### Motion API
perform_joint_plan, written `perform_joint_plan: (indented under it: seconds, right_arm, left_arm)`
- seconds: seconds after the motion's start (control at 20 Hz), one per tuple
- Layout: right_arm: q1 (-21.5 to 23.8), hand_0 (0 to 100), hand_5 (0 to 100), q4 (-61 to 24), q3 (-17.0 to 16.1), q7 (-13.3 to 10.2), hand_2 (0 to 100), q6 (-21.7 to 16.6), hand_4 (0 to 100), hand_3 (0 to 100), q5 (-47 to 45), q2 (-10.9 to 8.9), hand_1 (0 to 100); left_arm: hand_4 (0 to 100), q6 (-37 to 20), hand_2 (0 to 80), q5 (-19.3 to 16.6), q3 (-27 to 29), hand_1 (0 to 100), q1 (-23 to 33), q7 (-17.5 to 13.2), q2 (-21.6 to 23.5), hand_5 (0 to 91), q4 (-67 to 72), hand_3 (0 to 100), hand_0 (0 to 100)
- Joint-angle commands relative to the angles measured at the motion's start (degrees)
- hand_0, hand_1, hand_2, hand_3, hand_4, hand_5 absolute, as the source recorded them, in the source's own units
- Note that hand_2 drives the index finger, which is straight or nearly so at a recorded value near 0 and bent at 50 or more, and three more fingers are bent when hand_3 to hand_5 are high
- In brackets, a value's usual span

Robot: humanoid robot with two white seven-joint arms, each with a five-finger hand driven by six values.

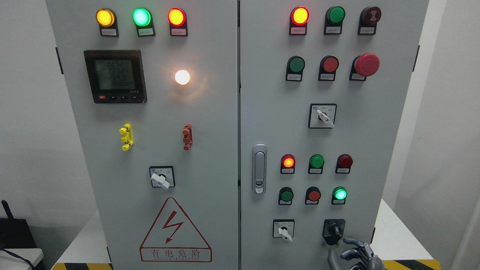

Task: Trip black knob to open circuit

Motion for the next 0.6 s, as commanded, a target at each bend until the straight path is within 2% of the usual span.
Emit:
perform_joint_plan:
  seconds: [0.0, 0.1, 0.2, 0.3, 0.35, 0.45, 0.5, 0.55]
  right_arm:
    - [2.75, 25, 52, 0.00, -0.90, 0.14, 28, -3.25, 52, 52, -0.27, -1.70, 72]
    - [3.54, 26, 47, 0.00, -0.99, 0.14, 22, -5.01, 48, 47, -0.62, -1.87, 66]
    - [4.15, 20, 45, -0.09, -0.99, 0.14, 21, -5.63, 47, 46, -0.79, -1.96, 58]
    - [5.03, 22, 44, -1.48, -0.82, 0.32, 21, -6.15, 47, 46, -2.63, -2.05, 48]
    - [5.91, 24, 43, -2.54, -0.55, 1.89, 20, -6.77, 47, 44, -4.64, -2.05, 44]
    - [8.63, 25, 38, -5.78, -0.37, 8.28, 13, -7.56, 42, 39, -8.07, -2.23, 41]
    - [9.95, 25, 35, -7.02, -0.64, 10.93, 8, -8.09, 38, 35, -8.78, -2.40, 36]
    - [11.00, 25, 32, -7.73, -0.73, 12.61, 4, -8.61, 33, 30, -8.79, -2.93, 29]
  left_arm:
    - [0, 0.02, 0.0, -1.84, 0.00, 39, -0.44, 0.04, 0.01, 0.0, 0.00, 0, 12]
    - [0, 0.02, 0.0, -1.84, 0.00, 39, -0.44, 0.04, 0.01, 0.0, 0.00, 0, 12]
    - [0, 0.02, 0.0, -1.85, 0.00, 39, -0.44, 0.04, 0.01, 0.0, 0.00, 0, 12]
    - [0, 0.02, 0.0, -1.84, 0.00, 39, -0.44, 0.04, 0.01, 0.0, 0.00, 0, 12]
    - [0, 0.02, 0.0, -1.93, 0.00, 39, -0.44, 0.04, 0.01, 0.0, 0.00, 0, 12]
    - [0, 0.02, 0.0, -1.93, 0.00, 39, -0.44, 0.04, 0.01, 0.0, 0.00, 0, 12]
    - [0, 0.02, 0.0, -1.93, 0.00, 39, -0.44, 0.04, 0.01, 0.0, 0.00, 0, 12]
    - [0, 0.02, 0.0, -1.85, 0.00, 39, -0.44, 0.04, 0.01, 0.0, 0.00, 0, 12]
